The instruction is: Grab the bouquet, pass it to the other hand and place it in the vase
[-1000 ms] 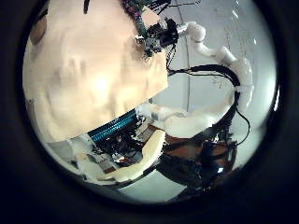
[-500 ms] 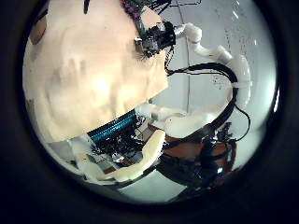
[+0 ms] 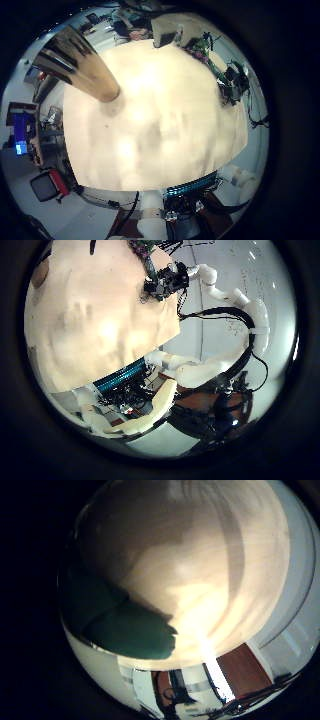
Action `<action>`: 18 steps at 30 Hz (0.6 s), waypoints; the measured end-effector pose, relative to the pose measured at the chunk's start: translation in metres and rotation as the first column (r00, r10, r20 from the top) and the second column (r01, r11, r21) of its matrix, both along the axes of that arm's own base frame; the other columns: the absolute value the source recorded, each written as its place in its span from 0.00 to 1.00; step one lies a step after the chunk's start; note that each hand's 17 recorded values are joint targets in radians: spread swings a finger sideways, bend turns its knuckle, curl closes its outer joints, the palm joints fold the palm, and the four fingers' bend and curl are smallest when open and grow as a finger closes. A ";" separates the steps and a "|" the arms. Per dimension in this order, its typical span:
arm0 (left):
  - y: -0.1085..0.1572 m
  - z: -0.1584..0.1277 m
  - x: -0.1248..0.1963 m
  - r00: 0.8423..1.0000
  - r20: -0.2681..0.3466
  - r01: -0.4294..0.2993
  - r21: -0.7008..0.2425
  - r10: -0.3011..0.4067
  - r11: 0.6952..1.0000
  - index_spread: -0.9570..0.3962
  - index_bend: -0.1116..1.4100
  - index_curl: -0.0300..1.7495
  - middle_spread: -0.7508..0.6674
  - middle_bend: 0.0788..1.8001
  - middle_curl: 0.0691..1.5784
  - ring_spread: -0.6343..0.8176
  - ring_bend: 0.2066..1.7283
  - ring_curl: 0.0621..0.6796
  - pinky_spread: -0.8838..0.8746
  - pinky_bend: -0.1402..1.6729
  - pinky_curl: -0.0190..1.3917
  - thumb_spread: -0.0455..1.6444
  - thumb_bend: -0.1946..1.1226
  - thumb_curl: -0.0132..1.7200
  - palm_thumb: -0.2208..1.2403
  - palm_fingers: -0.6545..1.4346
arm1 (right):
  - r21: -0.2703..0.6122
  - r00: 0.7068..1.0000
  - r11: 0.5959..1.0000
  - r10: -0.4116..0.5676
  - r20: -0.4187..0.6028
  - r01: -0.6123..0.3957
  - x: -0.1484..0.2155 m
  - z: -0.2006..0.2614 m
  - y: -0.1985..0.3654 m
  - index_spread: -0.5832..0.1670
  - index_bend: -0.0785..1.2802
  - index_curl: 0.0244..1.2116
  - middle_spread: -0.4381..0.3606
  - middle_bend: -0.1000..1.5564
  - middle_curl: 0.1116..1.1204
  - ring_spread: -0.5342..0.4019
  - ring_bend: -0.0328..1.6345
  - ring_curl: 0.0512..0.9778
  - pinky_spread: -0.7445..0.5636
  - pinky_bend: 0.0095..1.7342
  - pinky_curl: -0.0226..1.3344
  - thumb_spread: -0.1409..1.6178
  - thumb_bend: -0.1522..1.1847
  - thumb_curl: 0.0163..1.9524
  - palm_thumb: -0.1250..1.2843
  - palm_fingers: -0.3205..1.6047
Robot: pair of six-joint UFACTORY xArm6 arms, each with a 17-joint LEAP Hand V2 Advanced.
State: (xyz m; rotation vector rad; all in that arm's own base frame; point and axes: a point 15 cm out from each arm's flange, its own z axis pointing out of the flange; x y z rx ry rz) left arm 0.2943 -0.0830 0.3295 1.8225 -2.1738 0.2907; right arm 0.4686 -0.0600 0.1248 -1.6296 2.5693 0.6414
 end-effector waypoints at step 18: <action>0.003 0.000 0.004 1.000 0.012 -0.014 -0.005 0.014 1.000 0.92 0.19 0.19 0.92 0.06 0.14 0.88 0.18 0.25 0.85 0.23 0.24 0.53 0.12 0.19 0.35 0.31 | 0.003 0.992 1.000 -0.012 0.127 0.012 0.019 0.095 -0.014 0.35 0.81 0.72 0.31 0.82 0.70 0.33 0.86 0.59 0.37 0.80 0.49 0.58 0.12 0.31 0.90 0.75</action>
